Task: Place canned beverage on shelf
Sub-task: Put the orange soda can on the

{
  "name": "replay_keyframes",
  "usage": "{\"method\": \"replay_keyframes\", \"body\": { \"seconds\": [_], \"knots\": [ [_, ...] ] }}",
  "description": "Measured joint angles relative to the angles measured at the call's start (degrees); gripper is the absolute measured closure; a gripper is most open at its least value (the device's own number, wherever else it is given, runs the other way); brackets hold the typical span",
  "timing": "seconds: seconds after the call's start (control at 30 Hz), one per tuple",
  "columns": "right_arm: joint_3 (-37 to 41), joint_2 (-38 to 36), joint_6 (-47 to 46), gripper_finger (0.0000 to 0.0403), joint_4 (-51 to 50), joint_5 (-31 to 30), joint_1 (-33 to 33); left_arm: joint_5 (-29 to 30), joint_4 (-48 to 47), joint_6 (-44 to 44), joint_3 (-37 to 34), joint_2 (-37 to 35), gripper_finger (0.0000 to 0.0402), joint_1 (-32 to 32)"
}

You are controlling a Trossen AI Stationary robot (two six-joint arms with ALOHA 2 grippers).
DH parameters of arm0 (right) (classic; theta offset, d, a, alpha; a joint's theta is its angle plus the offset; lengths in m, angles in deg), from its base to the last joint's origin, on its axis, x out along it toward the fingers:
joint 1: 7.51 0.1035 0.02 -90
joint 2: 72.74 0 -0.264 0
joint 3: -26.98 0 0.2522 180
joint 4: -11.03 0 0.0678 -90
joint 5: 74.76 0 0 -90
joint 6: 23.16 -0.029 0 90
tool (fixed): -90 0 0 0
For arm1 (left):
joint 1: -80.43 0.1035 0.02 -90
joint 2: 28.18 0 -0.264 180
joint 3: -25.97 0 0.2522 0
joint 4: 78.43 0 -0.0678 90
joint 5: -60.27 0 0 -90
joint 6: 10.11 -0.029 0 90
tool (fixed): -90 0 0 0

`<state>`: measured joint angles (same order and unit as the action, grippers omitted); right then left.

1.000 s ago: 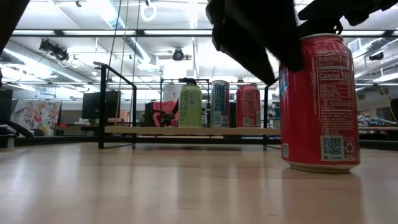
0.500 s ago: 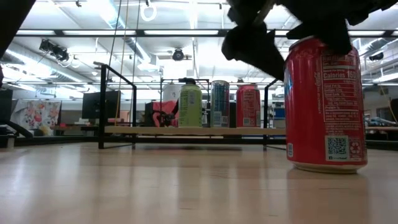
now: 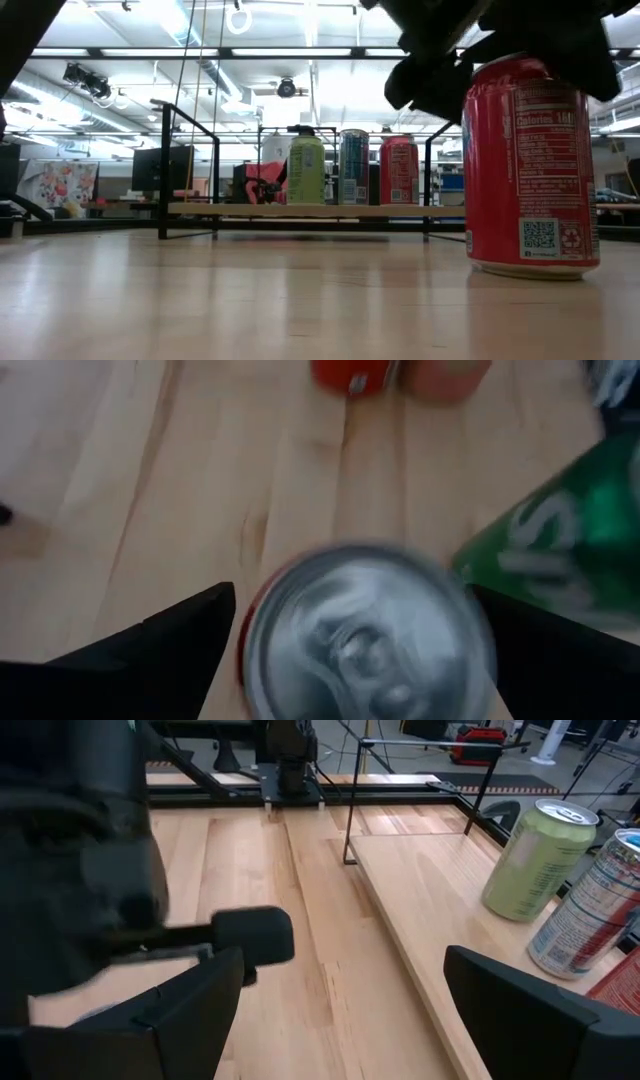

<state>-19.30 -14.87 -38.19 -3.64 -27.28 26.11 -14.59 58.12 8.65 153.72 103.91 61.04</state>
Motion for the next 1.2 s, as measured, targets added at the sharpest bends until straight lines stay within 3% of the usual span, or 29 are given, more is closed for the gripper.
{"method": "replay_keyframes", "body": {
  "seconds": [0.2, 0.43, 0.97, 1.2],
  "knots": [
    [0.0, 0.0, 0.0, 0.0047, -0.26, 0.02, 0.0, 0.22, 0.01, -3.28, -0.02, 0.77, 0.0019, 0.12],
    [0.0, 0.0, -0.2, 0.0047, -0.55, 0.0, 0.0, 0.24, -1.53, -5.43, -0.07, 0.47, 0.0106, 0.25],
    [0.0, -0.02, -2.72, 0.0047, -3.14, 1.24, 0.11, 3.16, -26.77, -14.72, -0.12, -10.73, 0.0094, 4.77],
    [0.0, 0.0, -4.23, 0.0047, -4.22, 2.02, 1.61, 0.3, -27.69, -22.46, -0.02, -14.96, 0.0091, 10.88]
  ]
}}
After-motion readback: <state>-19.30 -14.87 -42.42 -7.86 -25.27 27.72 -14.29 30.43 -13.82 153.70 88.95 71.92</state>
